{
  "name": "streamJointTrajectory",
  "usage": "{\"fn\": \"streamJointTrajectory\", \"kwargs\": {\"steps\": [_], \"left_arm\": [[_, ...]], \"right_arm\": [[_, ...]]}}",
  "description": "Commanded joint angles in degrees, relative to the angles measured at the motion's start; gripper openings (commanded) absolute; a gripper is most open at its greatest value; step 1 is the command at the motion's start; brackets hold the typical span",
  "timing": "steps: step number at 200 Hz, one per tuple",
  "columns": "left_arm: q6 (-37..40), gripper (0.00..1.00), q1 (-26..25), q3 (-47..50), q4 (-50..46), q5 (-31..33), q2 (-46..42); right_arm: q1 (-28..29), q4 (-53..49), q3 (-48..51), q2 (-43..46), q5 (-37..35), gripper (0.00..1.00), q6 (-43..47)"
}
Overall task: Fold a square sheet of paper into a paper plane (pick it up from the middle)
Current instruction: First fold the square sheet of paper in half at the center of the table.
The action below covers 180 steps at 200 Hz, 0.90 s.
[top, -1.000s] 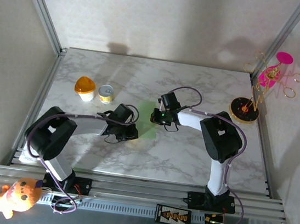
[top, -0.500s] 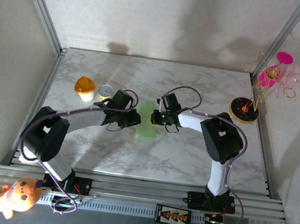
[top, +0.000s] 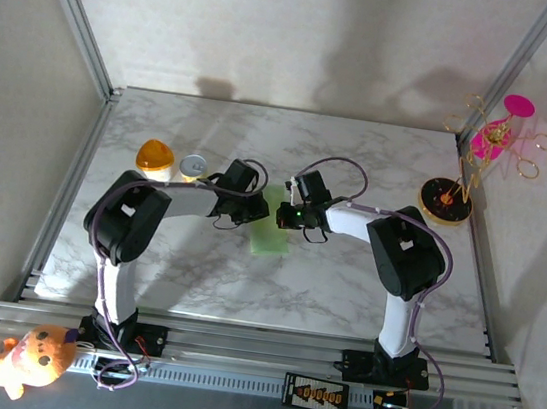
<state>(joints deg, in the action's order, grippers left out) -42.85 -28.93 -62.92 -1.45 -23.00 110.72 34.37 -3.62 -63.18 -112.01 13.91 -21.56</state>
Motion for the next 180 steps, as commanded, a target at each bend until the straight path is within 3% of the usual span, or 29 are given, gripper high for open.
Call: {"fn": "streamJointTrajectory", "kwargs": {"steps": [1,86,136,180], "left_arm": [[0.13,0.14,1.52,-1.25,0.9,2.25,1.45],[2.73,0.14,6.08,1.04,-1.19,3.84,1.62],[5.47,0.15,8.8,-3.94,-4.02,4.2,1.12],[3.52,0.15,7.04,-3.93,0.17,-2.6,-1.47]], "right_arm": [[-0.71,-16.49,4.09,-6.29,-6.12,0.04,1.51],[-0.88,-18.0,4.67,-6.93,-9.23,0.04,2.56],[-1.05,-19.03,4.04,-7.39,-9.86,0.03,2.84],[-1.15,-19.25,3.35,-7.66,-9.79,0.03,2.53]]}}
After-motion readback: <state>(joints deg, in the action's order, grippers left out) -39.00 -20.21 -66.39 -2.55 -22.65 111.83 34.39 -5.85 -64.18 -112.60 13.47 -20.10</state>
